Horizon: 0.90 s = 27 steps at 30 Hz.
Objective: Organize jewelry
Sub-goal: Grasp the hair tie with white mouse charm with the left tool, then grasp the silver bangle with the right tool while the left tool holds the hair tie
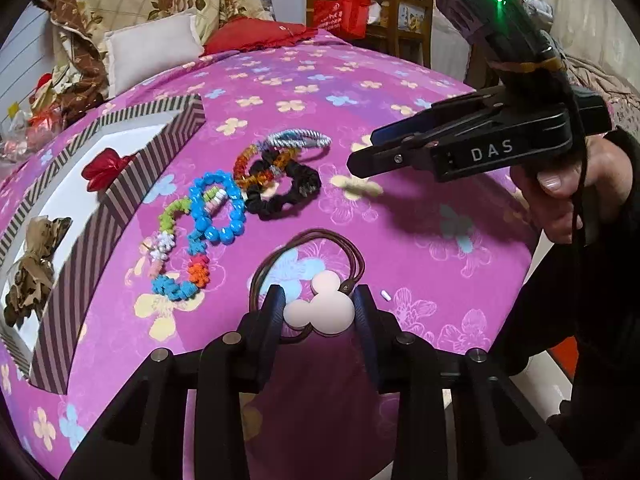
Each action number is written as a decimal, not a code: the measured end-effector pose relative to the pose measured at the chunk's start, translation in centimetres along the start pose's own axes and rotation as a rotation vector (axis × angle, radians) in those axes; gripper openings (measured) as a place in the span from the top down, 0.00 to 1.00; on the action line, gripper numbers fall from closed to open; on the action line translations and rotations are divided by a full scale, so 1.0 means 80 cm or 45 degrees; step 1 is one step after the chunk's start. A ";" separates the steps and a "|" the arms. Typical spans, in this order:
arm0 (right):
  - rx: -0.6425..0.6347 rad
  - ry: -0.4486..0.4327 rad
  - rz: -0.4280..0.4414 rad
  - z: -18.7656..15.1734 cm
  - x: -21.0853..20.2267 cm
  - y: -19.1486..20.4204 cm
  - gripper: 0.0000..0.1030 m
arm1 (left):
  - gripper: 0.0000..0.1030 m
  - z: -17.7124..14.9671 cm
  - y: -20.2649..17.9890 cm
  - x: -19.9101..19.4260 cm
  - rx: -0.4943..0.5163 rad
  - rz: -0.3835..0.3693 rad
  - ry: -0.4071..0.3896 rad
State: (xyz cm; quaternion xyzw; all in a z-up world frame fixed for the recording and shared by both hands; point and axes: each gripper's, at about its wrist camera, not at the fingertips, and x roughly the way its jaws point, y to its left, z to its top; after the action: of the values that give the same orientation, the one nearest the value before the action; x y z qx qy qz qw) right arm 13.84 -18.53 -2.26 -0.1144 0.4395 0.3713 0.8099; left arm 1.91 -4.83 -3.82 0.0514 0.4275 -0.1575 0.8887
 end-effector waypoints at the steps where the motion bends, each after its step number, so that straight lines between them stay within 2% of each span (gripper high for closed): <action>1: 0.012 -0.010 -0.001 0.001 -0.001 -0.003 0.47 | 0.87 0.002 0.003 -0.004 -0.012 -0.007 -0.014; 5: 0.092 -0.047 0.022 0.006 -0.002 -0.018 0.47 | 0.87 0.009 0.018 -0.023 -0.079 -0.022 -0.076; 8: 0.147 -0.080 0.086 0.011 0.001 -0.023 0.47 | 0.87 0.013 0.032 -0.037 -0.137 -0.017 -0.124; 13: 0.056 -0.161 0.129 0.028 0.002 -0.006 0.47 | 0.87 0.017 0.042 -0.050 -0.178 -0.013 -0.174; 16: -0.030 -0.166 0.130 0.039 0.013 0.009 0.48 | 0.87 0.018 0.045 -0.053 -0.191 -0.012 -0.184; 21: -0.171 -0.107 0.071 0.042 0.037 0.026 0.68 | 0.87 0.019 0.053 -0.053 -0.223 0.001 -0.181; 24: -0.175 -0.062 0.045 0.040 0.049 0.026 0.77 | 0.87 0.019 0.058 -0.055 -0.241 0.006 -0.189; 27: -0.169 -0.045 0.044 0.036 0.049 0.024 0.80 | 0.87 0.020 0.062 -0.056 -0.255 0.007 -0.196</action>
State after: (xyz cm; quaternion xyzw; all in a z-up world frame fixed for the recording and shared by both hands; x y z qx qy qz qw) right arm 15.60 -13.73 -3.44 -0.1537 0.4016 0.4155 0.8015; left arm 2.05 0.54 0.45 -0.0488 0.3715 -0.1149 0.9200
